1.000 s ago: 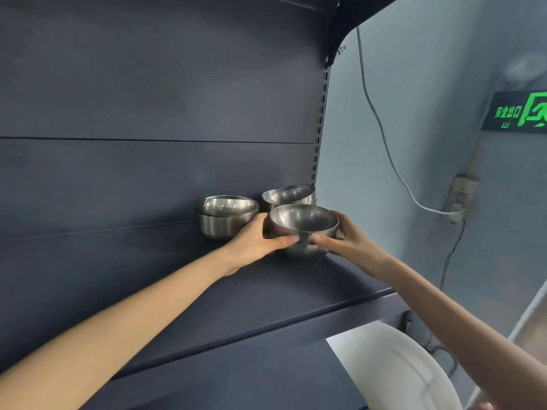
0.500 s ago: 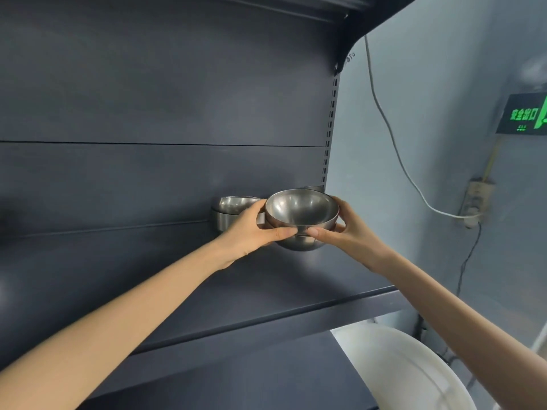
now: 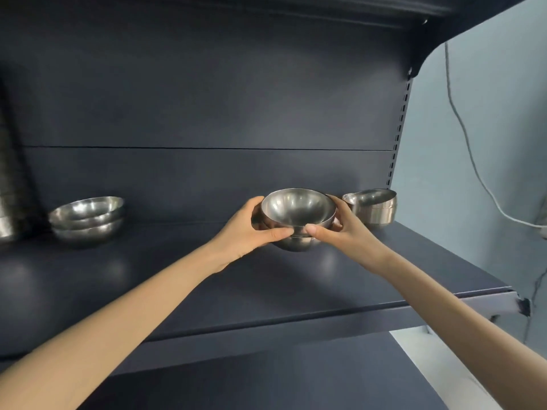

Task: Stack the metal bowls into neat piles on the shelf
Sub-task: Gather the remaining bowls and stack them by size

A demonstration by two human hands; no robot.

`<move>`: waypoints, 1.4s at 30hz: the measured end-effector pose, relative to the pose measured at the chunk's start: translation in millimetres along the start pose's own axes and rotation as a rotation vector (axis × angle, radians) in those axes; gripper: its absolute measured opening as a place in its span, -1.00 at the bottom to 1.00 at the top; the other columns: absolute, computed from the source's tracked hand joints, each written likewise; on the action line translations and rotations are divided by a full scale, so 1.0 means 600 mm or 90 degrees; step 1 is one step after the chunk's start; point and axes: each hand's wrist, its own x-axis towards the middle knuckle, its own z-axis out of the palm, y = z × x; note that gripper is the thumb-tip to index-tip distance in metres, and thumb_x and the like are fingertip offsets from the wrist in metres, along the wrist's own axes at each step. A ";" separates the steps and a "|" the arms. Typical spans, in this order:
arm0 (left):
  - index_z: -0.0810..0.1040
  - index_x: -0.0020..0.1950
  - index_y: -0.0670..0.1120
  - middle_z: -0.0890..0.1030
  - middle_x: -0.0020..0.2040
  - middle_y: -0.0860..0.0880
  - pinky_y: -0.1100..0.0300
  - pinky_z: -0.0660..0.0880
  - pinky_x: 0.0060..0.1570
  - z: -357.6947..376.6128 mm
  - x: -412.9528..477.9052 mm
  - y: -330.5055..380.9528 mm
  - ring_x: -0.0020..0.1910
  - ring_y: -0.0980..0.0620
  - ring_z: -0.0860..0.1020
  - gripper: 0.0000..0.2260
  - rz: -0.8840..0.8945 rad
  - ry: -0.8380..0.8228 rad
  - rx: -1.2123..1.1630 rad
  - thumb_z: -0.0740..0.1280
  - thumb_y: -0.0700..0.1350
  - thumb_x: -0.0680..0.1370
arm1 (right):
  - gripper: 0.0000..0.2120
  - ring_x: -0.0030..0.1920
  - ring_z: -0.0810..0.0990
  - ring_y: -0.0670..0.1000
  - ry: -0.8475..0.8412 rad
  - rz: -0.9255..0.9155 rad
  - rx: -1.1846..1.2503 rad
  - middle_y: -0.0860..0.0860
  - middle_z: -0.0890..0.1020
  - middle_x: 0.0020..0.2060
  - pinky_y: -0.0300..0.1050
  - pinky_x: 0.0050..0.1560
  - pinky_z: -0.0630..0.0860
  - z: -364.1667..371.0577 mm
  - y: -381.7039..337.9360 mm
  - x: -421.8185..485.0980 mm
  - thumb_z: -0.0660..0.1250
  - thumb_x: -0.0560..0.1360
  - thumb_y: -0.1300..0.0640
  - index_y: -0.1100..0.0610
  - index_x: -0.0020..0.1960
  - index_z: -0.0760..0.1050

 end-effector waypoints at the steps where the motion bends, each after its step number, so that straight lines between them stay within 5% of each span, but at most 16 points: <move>1: 0.39 0.24 0.12 0.55 0.13 0.16 -0.02 0.52 0.21 -0.014 -0.008 0.000 0.15 0.09 0.57 -0.38 0.000 0.005 0.000 0.55 0.07 0.25 | -0.45 0.16 0.57 -0.20 -0.001 -0.002 0.000 -0.18 0.55 0.15 -0.36 0.04 0.50 0.016 -0.004 0.003 0.45 0.44 0.17 -0.02 0.33 0.30; 11: 0.45 0.16 0.21 0.56 0.15 0.16 0.07 0.55 0.16 -0.153 -0.084 -0.023 0.10 0.18 0.56 -0.58 -0.007 0.028 0.004 0.52 -0.07 0.42 | -0.30 0.19 0.54 -0.20 -0.038 0.029 0.005 -0.21 0.52 0.20 -0.41 0.00 0.50 0.174 -0.043 0.017 0.50 0.32 0.02 -0.11 0.33 0.21; 15: 0.31 0.44 0.04 0.47 0.33 0.15 0.03 0.49 0.25 -0.207 -0.117 -0.040 0.24 0.18 0.50 -0.18 -0.039 0.071 0.009 0.57 0.14 0.26 | -0.36 0.15 0.54 -0.22 -0.033 0.031 0.008 -0.18 0.50 0.20 -0.46 -0.07 0.48 0.237 -0.050 0.023 0.49 0.40 0.11 -0.10 0.33 0.21; 22: 0.49 0.14 0.23 0.62 0.08 0.15 0.03 0.48 0.26 -0.287 -0.158 -0.057 0.13 0.19 0.56 -0.62 0.002 0.098 0.010 0.51 -0.06 0.43 | -0.32 0.15 0.54 -0.19 -0.006 0.009 0.018 -0.14 0.52 0.22 -0.44 -0.05 0.50 0.335 -0.063 0.042 0.50 0.40 0.08 0.00 0.41 0.24; 29: 0.53 0.21 0.11 0.65 0.07 0.09 0.15 0.51 0.12 -0.395 -0.161 -0.048 0.09 0.16 0.59 -0.63 0.039 0.174 0.014 0.49 -0.05 0.43 | -0.36 0.09 0.54 -0.30 0.002 -0.027 0.015 -0.24 0.53 0.16 -0.41 -0.01 0.50 0.428 -0.107 0.118 0.52 0.40 0.03 -0.05 0.38 0.29; 32: 0.54 0.13 0.10 0.64 0.12 -0.01 0.19 0.53 0.14 -0.440 -0.155 -0.049 0.13 0.07 0.59 -0.71 0.057 0.211 0.006 0.47 -0.13 0.46 | -0.35 0.08 0.52 -0.28 -0.003 -0.032 0.006 -0.25 0.52 0.09 -0.39 -0.01 0.46 0.465 -0.122 0.162 0.52 0.39 -0.01 -0.02 0.38 0.29; 42: 0.51 0.05 0.13 0.57 0.04 0.04 0.48 0.46 -0.03 -0.531 -0.119 -0.090 -0.02 0.21 0.53 -0.74 0.059 0.251 0.053 0.40 -0.22 0.52 | -0.23 0.18 0.47 -0.13 -0.059 -0.030 0.002 -0.16 0.49 0.14 -0.35 0.07 0.38 0.551 -0.109 0.269 0.53 0.38 -0.04 0.05 0.46 0.23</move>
